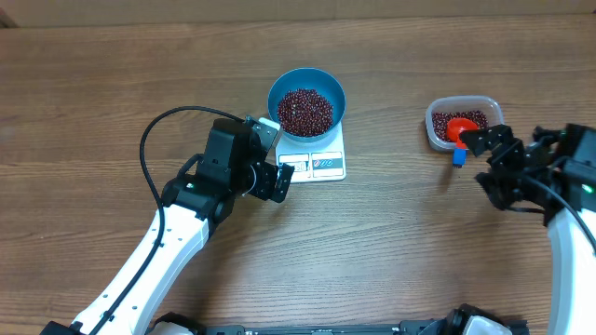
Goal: Scoop item into bowl and weigh 150g on scale
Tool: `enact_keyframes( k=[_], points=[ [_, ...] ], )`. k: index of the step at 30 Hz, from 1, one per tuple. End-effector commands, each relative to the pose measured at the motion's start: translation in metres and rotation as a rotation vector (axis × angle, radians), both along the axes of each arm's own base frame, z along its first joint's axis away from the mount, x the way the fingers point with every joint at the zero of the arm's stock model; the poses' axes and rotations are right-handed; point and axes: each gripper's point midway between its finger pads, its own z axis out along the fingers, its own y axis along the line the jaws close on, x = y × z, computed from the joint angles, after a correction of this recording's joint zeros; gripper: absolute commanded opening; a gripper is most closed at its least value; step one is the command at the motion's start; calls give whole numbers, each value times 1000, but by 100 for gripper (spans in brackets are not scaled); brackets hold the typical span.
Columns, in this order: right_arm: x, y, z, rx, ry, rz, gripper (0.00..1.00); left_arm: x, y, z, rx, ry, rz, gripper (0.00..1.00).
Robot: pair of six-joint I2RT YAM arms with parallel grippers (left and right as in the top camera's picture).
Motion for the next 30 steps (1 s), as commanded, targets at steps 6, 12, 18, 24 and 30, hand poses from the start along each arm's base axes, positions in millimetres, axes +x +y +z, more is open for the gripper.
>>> enact_keyframes(
  k=[6,12,18,24,30],
  points=[
    [-57,29,120,-338,-245,276,100,-2,0,3,-8,-10,6,100],
    [-79,26,119,-392,-206,251,100,-2,0,3,-8,-10,6,100],
    [-81,25,116,-447,-211,307,100,-2,0,3,-8,-10,6,99],
    [-70,20,117,-535,-285,340,100,-2,0,3,-8,-10,6,100],
    [-49,34,112,-744,-525,352,100,-2,0,3,-8,-10,6,100]
  ],
)
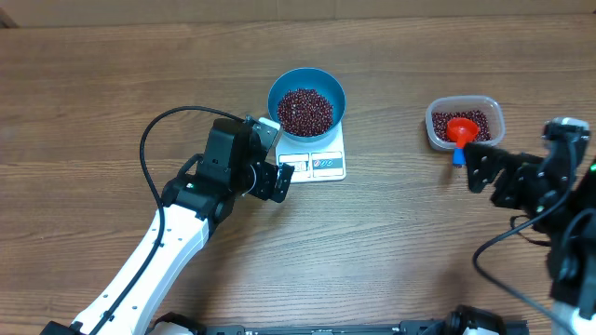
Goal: Scoop item into bowl and weigh 150g on scale
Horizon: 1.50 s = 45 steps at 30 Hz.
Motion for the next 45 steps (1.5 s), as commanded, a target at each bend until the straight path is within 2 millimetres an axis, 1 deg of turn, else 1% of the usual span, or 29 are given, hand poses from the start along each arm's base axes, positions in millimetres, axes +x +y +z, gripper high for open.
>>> enact_keyframes(
  k=[1,3,8,9,13,17,21,27,29,31,33,45],
  points=[
    [-1,10,-15,-118,-119,0,100,-2,0,4,-9,-10,6,100],
    [1,13,-26,-137,-218,-19,100,-2,0,4,-9,-10,6,100],
    [-2,17,-54,-135,-381,-21,100,-2,0,4,-9,-10,6,100],
    [-3,14,-64,-121,-405,-48,100,-2,0,4,-9,-10,6,100],
    [-6,7,-81,-126,-496,-109,100,-2,0,4,-9,-10,6,100],
    [-10,5,-93,-136,-523,-136,100,-2,0,4,-9,-10,6,100],
    [-13,7,-105,-139,-526,-131,100,-2,0,4,-9,-10,6,99],
    [-14,8,-131,-137,-528,-126,100,-2,0,4,-9,-10,6,100],
    [-16,9,-133,-136,-528,-123,100,-2,0,4,-9,-10,6,100],
    [-17,9,-126,-133,-556,-122,100,-2,0,4,-9,-10,6,99],
    [-18,13,-126,-126,-557,-100,100,-2,0,4,-9,-10,6,100],
    [-17,13,-126,-126,-556,-101,100,-2,0,4,-9,-10,6,100]
  ],
)
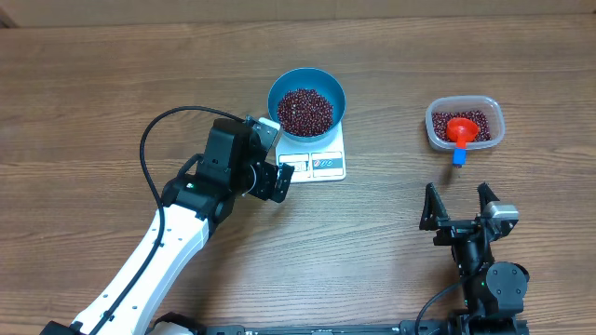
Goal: Scoop item into bowl and weigh 150g on scale
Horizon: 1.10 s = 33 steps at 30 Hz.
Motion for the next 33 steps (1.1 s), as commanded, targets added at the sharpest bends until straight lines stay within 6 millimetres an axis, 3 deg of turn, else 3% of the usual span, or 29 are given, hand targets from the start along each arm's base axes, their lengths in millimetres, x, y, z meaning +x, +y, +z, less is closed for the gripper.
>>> enact_keyframes(
  k=[1,13,17,20,26,33],
  points=[
    [0,1,-1,4,-6,6,100,-2,0,3,-8,-10,6,100],
    [0,2,-1,4,-5,6,100,-2,0,3,-8,-10,7,100],
    [0,1,-1,4,-5,6,100,-15,6,4,5,21,7,99],
    [0,1,-1,4,-6,6,100,-19,25,27,-14,-60,49,100],
    [0,1,-1,4,-6,6,100,-19,62,55,-120,-297,154,99],
    [0,1,-1,4,-6,6,100,-39,97,79,-173,-629,238,100]
  ],
)
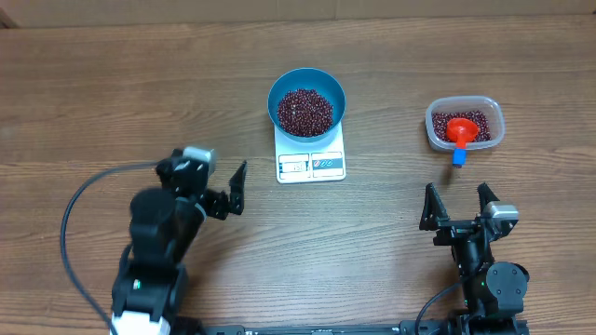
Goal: Scoop item into bowl and weigh 150g on scale
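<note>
A blue bowl (pixel 273 100) full of dark red beans (pixel 305 111) stands on the white scale (pixel 311 166) at the table's centre back. At the right, a clear plastic container (pixel 432 122) holds more beans and an orange scoop (pixel 459 129) with a blue handle sticking out over its front rim. My left gripper (pixel 230 193) hovers open and empty, left of the scale and apart from it. My right gripper (pixel 456 202) sits open and empty near the front edge, well in front of the container.
The wooden table (pixel 112 84) carries nothing else. A black cable (pixel 84 195) loops off the left arm at the front left. Both arm bases stand at the near edge.
My left arm has drawn back from the scale's front left corner to the front left, its gripper now apart from the scale. The right arm, bowl, scale and scoop are unchanged.
First my right gripper was at the scoop's handle by the container while the left stayed at the scale's corner. Then the right was off the scoop, which lay in the container. It then sat open near the front edge. Now the left has also withdrawn.
</note>
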Tool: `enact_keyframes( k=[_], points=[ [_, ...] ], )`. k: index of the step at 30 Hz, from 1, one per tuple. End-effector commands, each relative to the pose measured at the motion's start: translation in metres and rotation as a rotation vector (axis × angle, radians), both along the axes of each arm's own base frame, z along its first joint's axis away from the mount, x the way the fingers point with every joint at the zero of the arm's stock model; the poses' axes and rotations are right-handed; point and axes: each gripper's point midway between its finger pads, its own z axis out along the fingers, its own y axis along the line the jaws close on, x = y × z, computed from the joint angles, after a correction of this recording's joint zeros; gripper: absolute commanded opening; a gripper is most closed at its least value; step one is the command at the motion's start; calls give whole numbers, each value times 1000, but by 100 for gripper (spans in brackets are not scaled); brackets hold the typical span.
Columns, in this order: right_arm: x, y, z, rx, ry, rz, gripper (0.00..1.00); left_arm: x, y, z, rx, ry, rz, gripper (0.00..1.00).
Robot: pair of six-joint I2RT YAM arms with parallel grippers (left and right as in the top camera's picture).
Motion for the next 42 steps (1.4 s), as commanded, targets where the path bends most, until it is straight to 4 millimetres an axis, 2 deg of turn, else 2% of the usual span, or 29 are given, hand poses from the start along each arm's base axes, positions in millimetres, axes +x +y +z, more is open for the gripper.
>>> enact_keyframes(
  k=[1,11,18,22,26,42],
  points=[
    [0,1,-1,4,-6,6,100,-13,12,4,-11,-111,26,100],
    [0,1,-1,4,-6,6,100,-43,26,-13,24,-277,73,100],
    [0,1,-1,4,-6,6,100,-50,28,-29,36,-352,81,99],
    [0,1,-1,4,-6,6,100,-53,28,-36,42,-326,79,100],
    [0,1,-1,4,-6,6,100,-55,28,-54,49,-256,77,100],
    [0,1,-1,4,-6,6,100,-55,28,-54,49,-256,77,100]
  ],
)
